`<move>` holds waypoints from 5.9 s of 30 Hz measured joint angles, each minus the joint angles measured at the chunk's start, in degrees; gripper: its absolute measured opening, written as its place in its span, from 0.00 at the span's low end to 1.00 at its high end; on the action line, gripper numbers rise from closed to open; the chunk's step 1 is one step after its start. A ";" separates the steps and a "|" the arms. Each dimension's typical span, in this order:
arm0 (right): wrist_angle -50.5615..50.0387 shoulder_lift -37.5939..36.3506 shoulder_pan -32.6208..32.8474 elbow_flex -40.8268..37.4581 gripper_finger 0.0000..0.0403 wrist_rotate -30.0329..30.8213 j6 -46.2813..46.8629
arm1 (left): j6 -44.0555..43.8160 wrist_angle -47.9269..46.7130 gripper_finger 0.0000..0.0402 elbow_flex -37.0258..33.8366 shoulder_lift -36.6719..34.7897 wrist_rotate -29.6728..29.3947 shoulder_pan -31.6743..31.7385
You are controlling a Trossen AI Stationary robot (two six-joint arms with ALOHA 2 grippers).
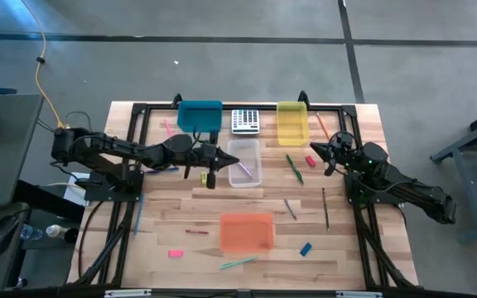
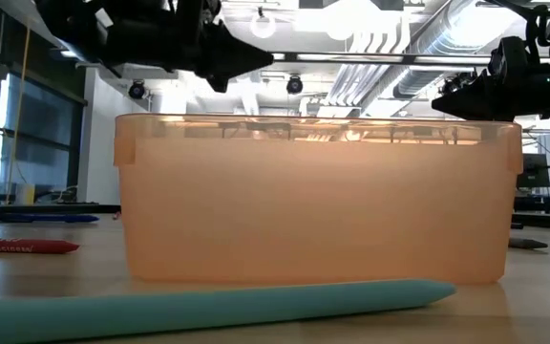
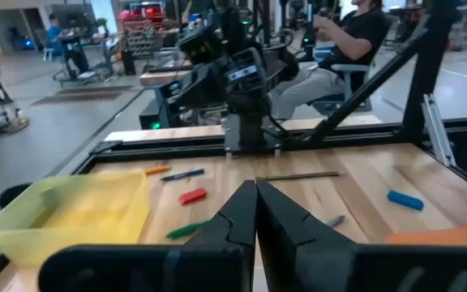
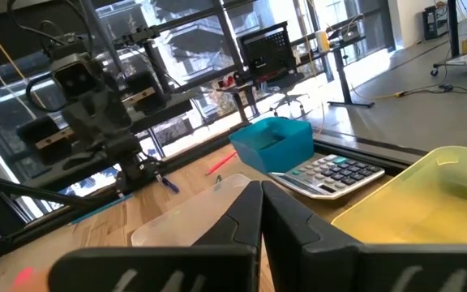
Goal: Sort crayons/erasers/pens/pencils in bins
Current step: Put the red eraser into the yellow bin
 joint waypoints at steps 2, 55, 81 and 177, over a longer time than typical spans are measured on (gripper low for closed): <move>0.01 0.00 -0.01 0.01 0.00 0.01 0.00 | -0.01 0.81 0.00 -0.02 0.06 -0.52 -0.61; 0.48 -0.02 -0.01 0.02 0.00 0.02 -0.21 | -8.45 35.27 0.00 -20.92 3.71 -5.87 1.06; 0.89 6.56 3.46 0.24 0.00 7.14 -9.27 | -7.44 38.25 0.00 -26.22 3.69 -8.87 3.69; -35.48 58.91 7.25 39.64 0.18 7.45 9.60 | -10.73 40.58 0.00 -26.02 3.69 -4.98 11.04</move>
